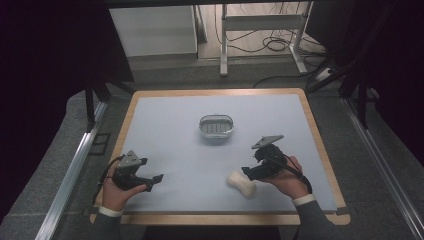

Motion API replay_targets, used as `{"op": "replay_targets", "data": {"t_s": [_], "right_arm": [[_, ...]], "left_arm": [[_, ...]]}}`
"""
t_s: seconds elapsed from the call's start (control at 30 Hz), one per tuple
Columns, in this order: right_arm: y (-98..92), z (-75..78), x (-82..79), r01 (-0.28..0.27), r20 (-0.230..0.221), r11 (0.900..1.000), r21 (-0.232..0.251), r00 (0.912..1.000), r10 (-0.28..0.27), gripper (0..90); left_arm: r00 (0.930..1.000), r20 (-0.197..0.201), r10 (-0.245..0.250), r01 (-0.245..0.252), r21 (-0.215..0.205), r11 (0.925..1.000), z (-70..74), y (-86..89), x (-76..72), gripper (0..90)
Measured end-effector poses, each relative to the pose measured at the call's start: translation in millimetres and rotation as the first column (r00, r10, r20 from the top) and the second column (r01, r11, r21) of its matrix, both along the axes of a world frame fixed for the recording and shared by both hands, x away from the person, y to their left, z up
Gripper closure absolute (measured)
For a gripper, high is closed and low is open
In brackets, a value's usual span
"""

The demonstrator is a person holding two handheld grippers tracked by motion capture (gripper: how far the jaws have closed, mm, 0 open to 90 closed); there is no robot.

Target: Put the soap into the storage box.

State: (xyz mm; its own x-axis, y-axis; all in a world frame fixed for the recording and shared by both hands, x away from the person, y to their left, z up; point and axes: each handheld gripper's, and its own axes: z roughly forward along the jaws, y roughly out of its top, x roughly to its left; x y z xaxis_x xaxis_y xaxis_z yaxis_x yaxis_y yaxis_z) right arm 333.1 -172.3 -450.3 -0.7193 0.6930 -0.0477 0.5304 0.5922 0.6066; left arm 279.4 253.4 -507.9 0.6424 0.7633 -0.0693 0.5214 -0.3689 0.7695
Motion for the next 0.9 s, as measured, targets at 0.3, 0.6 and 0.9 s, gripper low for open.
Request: {"op": "replay_targets", "data": {"t_s": [0.3, 0.6, 0.9], "right_arm": [[13.0, -10.3, -3.7, -0.045, -0.067, 0.997, -0.069, 0.9969, 0.041, 18.1], [27.5, -19.6, -11.3, -0.077, -0.116, 0.989, -0.124, 0.9912, 0.063, 19.4], [40.7, -33.1, -14.2, -0.114, -0.174, 0.979, -0.170, 0.9812, 0.084, 20.8]], "left_arm": [[1.0000, -0.002, 0.005, -0.005, 0.005, 1.0000, -0.3, -1.1, -0.5, 11.2], [0.9999, 0.000, 0.011, -0.011, 0.011, 0.9999, -0.4, -1.6, -1.1, 11.0], [0.9999, 0.003, 0.011, -0.011, 0.007, 0.9999, -0.3, -0.9, -1.6, 10.9]]}}
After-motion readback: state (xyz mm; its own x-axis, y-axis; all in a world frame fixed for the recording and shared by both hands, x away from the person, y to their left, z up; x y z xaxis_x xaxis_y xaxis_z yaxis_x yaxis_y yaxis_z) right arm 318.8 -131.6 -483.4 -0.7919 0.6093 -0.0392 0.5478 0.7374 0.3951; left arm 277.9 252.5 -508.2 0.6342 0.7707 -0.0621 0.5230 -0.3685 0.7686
